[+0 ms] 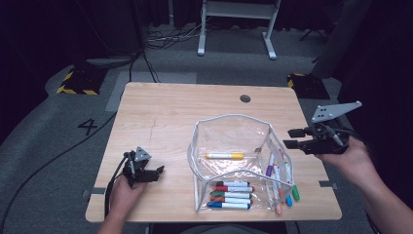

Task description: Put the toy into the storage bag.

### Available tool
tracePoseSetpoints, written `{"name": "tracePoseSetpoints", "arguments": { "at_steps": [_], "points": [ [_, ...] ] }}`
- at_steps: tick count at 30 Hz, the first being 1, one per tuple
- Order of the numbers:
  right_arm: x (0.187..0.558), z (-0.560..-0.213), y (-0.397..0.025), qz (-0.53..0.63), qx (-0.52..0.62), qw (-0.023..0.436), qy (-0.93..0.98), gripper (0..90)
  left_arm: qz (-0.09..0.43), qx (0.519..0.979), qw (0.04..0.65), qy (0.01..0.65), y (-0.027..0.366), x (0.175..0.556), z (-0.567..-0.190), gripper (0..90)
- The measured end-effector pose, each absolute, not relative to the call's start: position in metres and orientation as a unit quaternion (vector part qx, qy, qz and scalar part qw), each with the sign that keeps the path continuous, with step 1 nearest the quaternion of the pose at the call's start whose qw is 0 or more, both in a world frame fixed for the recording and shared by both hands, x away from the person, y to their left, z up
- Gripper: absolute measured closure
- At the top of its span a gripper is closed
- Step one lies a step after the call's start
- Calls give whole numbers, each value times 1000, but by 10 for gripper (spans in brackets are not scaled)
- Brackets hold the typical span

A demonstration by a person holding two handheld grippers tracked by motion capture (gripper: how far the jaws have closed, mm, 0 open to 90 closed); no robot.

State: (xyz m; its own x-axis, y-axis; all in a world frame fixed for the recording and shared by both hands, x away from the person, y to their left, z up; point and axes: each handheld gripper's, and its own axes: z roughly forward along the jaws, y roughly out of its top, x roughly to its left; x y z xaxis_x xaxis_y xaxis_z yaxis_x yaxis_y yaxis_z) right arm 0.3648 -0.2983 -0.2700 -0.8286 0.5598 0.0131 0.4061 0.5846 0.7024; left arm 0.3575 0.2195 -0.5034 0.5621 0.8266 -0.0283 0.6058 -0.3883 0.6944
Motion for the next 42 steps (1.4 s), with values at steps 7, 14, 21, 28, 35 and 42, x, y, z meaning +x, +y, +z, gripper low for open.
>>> {"name": "tracePoseSetpoints", "arguments": {
  "at_steps": [7,14,21,28,35,42],
  "points": [
    [365,-302,-337,351,330,117,868,621,164,817,337,438,219,358,-503,221],
    [371,-359,-354,312,384,94,864,571,163,817,336,438,220,358,-503,221],
    [372,-411,-358,265,414,65,868,562,163,818,336,438,220,357,-503,221],
    [373,-442,-363,236,436,42,868,560,164,817,336,438,219,357,-503,221],
    [375,-460,-366,216,449,33,866,565,164,817,337,438,219,357,-503,221],
    [378,-465,-376,177,468,70,863,754,163,818,336,438,220,357,-503,221]
  ]
}}
